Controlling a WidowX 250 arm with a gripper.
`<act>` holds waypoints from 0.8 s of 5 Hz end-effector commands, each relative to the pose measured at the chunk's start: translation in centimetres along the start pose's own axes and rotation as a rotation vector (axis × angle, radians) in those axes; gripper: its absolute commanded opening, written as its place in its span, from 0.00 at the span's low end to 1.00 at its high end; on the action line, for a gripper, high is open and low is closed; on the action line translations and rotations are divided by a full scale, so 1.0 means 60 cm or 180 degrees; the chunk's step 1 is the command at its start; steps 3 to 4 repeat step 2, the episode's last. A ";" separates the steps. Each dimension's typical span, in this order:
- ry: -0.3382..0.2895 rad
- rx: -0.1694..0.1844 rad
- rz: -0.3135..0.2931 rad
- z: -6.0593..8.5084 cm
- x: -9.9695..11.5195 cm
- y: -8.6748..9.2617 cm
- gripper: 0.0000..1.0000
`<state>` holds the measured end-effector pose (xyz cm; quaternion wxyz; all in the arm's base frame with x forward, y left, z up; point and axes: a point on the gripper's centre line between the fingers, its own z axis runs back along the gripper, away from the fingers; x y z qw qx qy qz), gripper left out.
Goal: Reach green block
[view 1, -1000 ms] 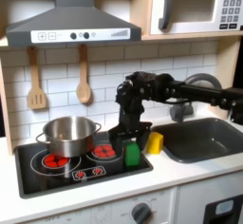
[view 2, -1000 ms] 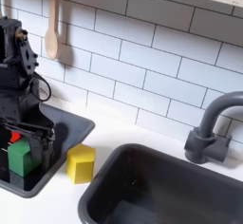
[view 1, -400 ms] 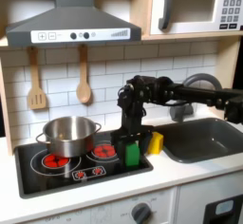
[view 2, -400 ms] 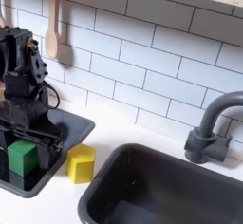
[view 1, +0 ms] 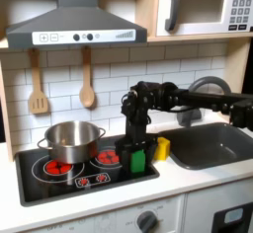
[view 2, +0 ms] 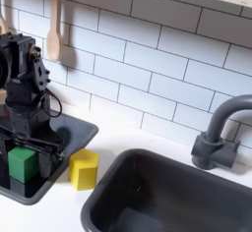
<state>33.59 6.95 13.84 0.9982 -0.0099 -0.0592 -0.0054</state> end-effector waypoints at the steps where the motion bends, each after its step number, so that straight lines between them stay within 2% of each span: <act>1: 0.0021 0.0004 0.0041 -0.002 -0.003 0.000 1.00; 4: 0.0021 0.0004 0.0037 -0.002 -0.003 -0.001 1.00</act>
